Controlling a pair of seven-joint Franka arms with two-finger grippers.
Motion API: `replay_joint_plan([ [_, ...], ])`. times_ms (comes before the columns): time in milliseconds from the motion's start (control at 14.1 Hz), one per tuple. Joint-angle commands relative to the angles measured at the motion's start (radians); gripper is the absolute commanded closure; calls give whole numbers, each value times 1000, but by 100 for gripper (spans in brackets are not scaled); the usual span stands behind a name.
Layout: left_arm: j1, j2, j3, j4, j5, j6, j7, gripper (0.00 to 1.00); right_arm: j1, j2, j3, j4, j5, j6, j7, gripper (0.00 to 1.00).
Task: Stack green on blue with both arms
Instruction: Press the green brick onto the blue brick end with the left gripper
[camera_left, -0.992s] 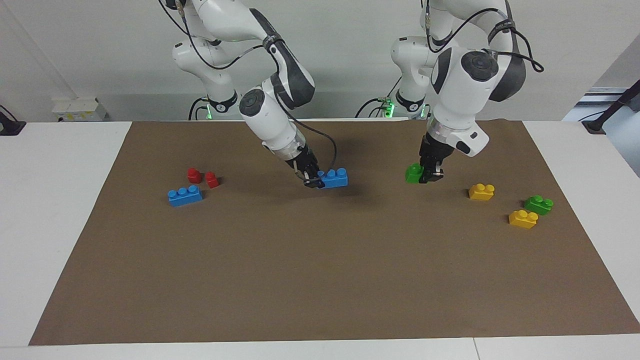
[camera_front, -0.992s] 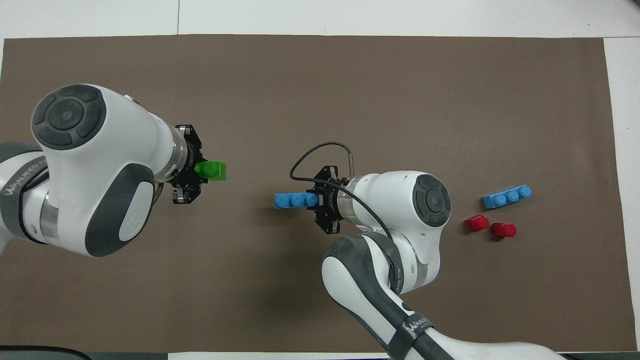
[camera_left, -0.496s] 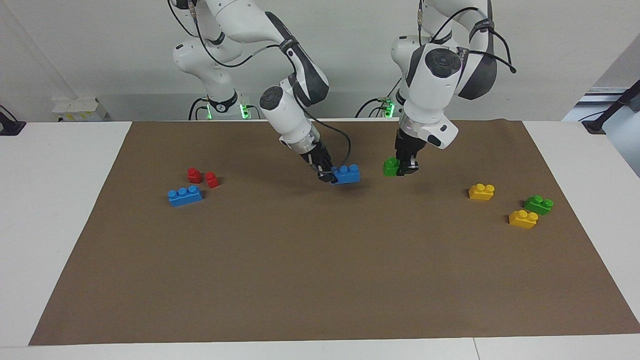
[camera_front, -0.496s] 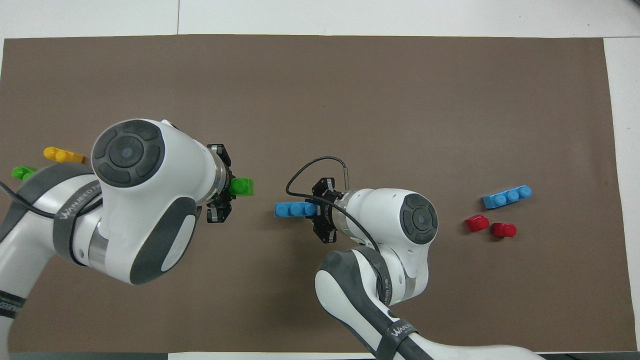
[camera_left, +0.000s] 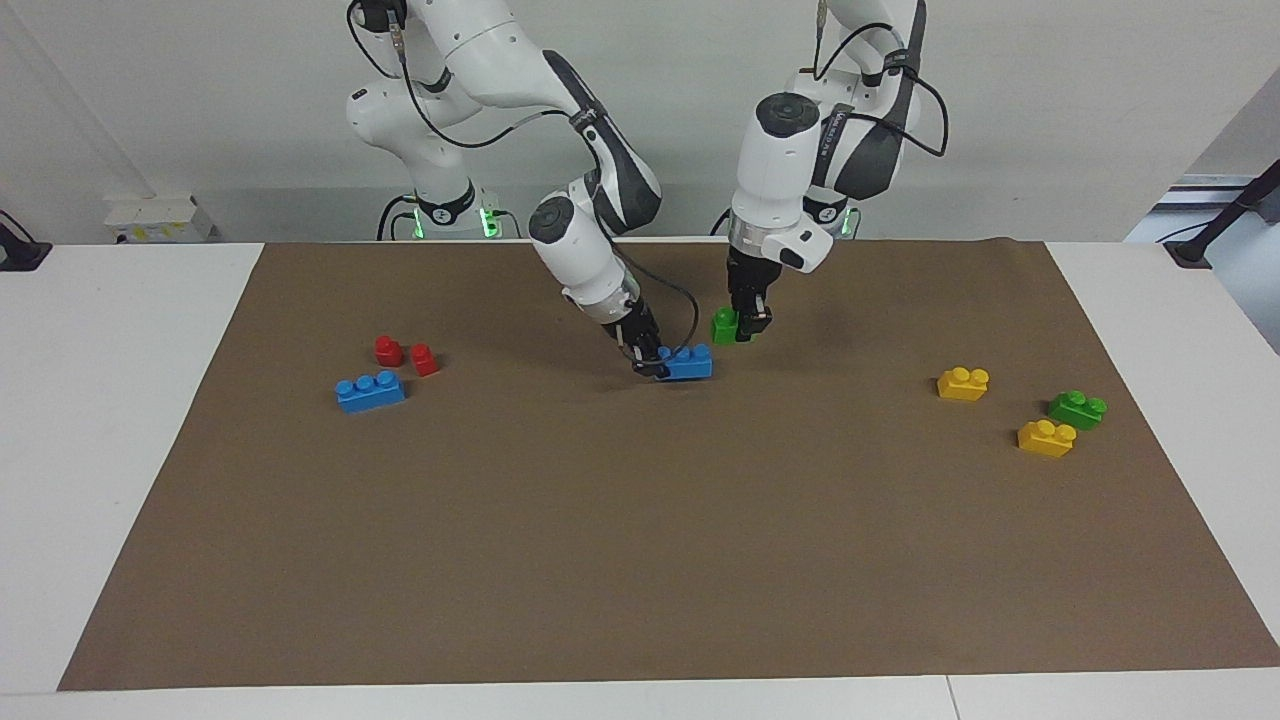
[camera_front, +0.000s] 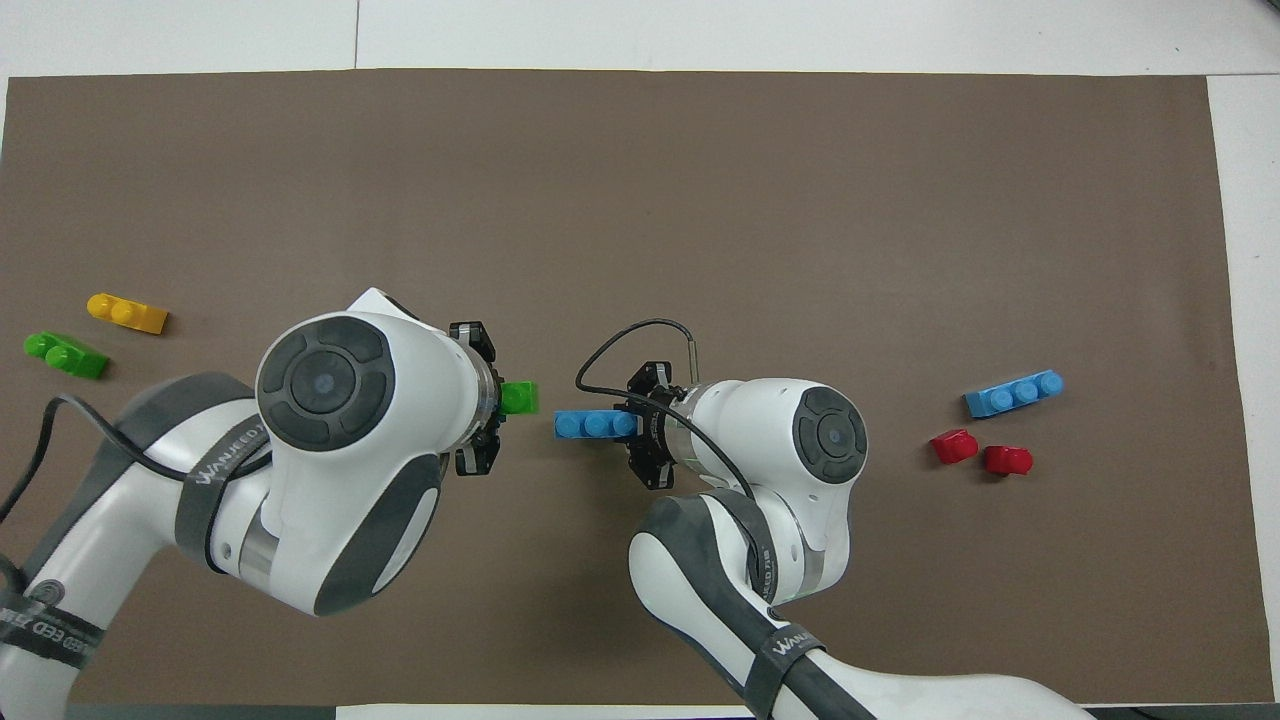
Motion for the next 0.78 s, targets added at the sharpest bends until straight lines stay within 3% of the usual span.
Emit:
replay_joint_plan([
  [0,-26,-36,14,-71,32,75,-68,100,35,0,-5,-6,23,19,32,100],
  [212,-60,-22,12,-109,105,130,-160,100,37,-2,-10,-18,20,16,45,100],
  [496,-89,-22,12,-132,107,136,-162,100,46,-6,-14,-40,-25,7,80,100],
  [708,-92,-4,12,-140,110,144,-162,100,43,-8,-24,-38,-133,-33,159,100],
])
